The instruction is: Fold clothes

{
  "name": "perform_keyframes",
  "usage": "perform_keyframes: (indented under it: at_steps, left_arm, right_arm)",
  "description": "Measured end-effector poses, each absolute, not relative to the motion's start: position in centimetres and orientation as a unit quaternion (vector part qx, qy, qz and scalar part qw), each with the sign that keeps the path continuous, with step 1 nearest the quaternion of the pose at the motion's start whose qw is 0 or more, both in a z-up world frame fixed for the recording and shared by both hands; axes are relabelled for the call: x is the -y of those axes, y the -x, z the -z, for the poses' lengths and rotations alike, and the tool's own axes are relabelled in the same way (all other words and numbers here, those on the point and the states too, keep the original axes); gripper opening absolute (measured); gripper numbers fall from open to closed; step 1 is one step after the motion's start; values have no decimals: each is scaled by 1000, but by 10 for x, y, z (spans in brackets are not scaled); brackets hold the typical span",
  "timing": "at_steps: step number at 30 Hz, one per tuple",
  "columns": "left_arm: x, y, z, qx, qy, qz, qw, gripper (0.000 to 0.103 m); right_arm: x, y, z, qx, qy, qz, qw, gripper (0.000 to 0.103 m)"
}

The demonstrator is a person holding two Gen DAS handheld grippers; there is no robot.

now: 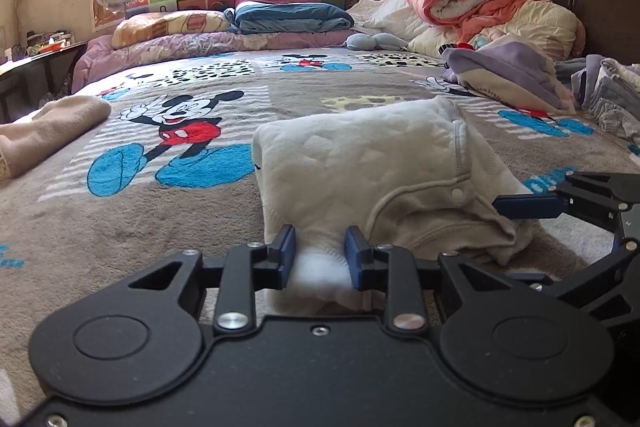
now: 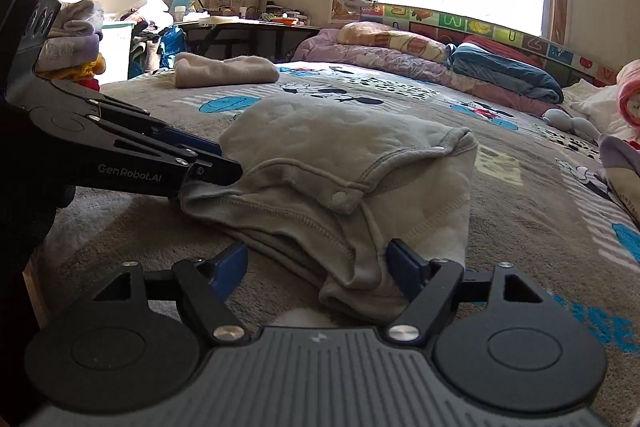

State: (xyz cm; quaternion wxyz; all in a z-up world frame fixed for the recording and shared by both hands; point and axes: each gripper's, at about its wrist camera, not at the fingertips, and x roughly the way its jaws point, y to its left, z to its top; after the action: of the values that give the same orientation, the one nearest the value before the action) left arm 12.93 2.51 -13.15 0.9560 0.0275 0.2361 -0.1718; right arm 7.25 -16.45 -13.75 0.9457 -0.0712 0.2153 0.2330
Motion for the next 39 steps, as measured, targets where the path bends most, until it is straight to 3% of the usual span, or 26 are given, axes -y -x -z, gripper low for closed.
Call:
perform_keyframes:
  at_steps: [2,5,9,16,22,26,31,36,39]
  left_arm:
    - [-32,-128,127,-231,-5,170,958,30]
    - [-53,-127,114,-213,57,157,963,48]
    - [-80,-137,115,-233,165,152,946,55]
    - [-97,-157,137,-291,310,160,891,58]
    - [-103,-170,158,-327,390,160,846,61]
    - [-96,-175,161,-334,394,168,840,61]
    - [-71,-177,160,-337,357,176,853,59]
    - [-78,-171,151,-311,376,171,856,38]
    - [-94,-154,128,-270,384,161,868,36]
  right_arm:
    - [176,-65,127,-206,34,-242,948,73]
    - [195,-57,112,-187,-13,-237,953,67]
    - [228,-67,98,-178,-136,-217,950,68]
    - [272,-109,122,-231,-338,-189,893,69]
    - [281,-132,157,-265,-413,-161,856,69]
    - [273,-140,169,-292,-402,-182,849,67]
    - [271,-138,181,-292,-435,-195,829,53]
    - [271,-132,184,-268,-454,-201,826,42]
    - [265,-132,175,-251,-453,-210,830,40]
